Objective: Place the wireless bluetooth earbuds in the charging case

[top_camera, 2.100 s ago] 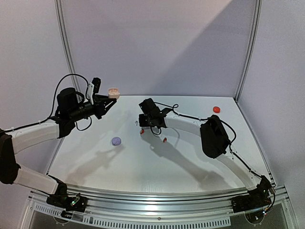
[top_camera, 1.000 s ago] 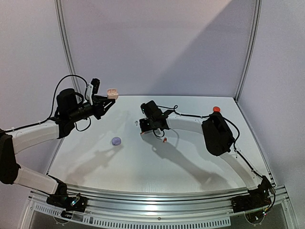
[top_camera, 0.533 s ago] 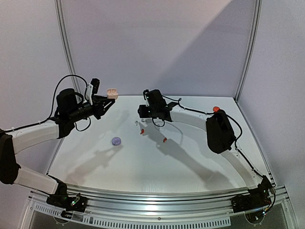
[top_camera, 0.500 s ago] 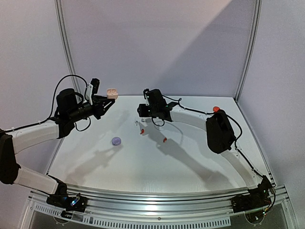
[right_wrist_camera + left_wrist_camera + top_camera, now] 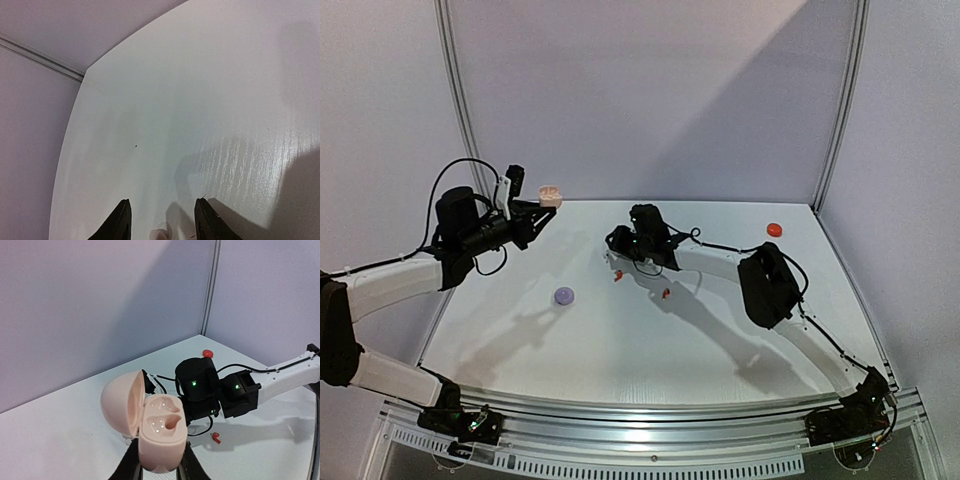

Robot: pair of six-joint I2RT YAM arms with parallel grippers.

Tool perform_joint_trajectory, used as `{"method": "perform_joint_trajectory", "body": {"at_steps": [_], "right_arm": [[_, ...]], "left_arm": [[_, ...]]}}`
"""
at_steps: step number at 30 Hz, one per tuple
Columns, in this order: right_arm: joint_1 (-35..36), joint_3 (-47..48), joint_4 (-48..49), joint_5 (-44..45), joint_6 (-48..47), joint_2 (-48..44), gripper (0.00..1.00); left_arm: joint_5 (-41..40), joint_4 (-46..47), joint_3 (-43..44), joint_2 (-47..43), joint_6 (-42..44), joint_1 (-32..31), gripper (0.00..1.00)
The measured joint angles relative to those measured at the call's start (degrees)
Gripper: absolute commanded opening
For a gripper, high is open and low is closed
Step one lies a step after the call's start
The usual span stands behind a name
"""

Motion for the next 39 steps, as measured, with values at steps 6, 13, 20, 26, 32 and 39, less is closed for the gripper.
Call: {"method": "perform_joint_trajectory", "body": {"at_steps": [6,13,20,26,32,39], "right_arm": [[-0.5,0.1,-0.3,-0.4,3.7,0.3,0.35],[-0.8,0.3,-2.9,-0.6,4.5,0.3,0.26],[-0.7,0.8,-5.9,-2.2,3.2,0.3,0.23],[-0.3,-1.4,-8.1,-3.2,-0.5,-1.7,0.2],[0.0,-9.1,-9.6,-3.5,-4.1,-7.0,0.2],[0.1,-14.9,-11.7,-5.1,-6.6,-11.3,0.21]], "left_arm": [[0.0,0.2,-0.2,0.0,0.0,0.7,0.0],[0.0,0.6,-0.2,0.0,0.0,1.2,0.0],[0.0,0.6,-0.2,0.0,0.0,1.2,0.0],[0.0,0.6,-0.3,0.0,0.0,1.3,0.0],[0.0,0.5,-0.3,0.0,0.0,1.3,0.0],[0.0,0.5,-0.5,-0.1,0.0,1.4,0.0]]}}
